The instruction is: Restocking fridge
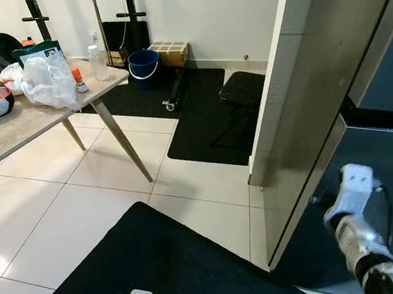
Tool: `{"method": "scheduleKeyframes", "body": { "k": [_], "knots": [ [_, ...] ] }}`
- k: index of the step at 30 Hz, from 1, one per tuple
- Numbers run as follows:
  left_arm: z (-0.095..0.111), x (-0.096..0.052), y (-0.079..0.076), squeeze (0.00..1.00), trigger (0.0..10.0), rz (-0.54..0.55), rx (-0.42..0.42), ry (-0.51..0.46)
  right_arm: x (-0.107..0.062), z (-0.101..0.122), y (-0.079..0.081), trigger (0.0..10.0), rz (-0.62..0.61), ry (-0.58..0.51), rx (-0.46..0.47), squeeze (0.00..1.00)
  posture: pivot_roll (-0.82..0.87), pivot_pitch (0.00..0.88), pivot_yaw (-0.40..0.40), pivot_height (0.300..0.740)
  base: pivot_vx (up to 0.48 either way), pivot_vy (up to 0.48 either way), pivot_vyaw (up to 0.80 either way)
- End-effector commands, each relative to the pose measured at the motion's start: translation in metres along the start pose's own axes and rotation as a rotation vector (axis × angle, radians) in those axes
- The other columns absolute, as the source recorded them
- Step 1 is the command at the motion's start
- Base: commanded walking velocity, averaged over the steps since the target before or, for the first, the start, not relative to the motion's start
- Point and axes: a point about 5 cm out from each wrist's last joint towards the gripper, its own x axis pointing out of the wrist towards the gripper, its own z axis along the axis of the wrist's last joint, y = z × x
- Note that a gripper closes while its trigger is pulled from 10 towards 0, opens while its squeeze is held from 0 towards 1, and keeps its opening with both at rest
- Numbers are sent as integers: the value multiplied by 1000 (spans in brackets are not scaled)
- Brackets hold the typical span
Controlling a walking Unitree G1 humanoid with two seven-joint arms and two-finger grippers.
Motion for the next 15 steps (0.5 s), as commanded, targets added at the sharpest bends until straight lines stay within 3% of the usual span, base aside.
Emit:
{"method": "scheduleKeyframes", "body": {
  "k": [1, 4, 7, 9, 15],
  "knots": [
    [-4, -1, 5, 0, 10000, 10, 17, 17, -9, -35, 1, 10000, -6, 140, -64, 0, 52, 0, -27, 740, 0, 0, 0],
    [-4, -2, 5, 0, 10000, 11, 17, 18, -15, -52, 2, 10000, -2, 198, -99, 0, 56, 0, -27, 740, 0, 0, 0],
    [-4, -2, 9, 0, 10000, 24, 11, 15, -38, -103, 7, 10000, 28, 379, -174, 0, 76, 0, -31, 740, 0, 0, 0],
    [-3, -2, 11, 0, 10000, 33, 6, 12, -49, -123, 7, 10000, 32, 455, -200, 0, 84, 0, -33, 740, 0, 0, 0],
    [-5, -3, 13, 0, 10000, 42, -2, 14, -64, -145, 5, 10000, 31, 540, -236, 0, 94, 0, -28, 740, 0, 0, 0]
  ]
}}
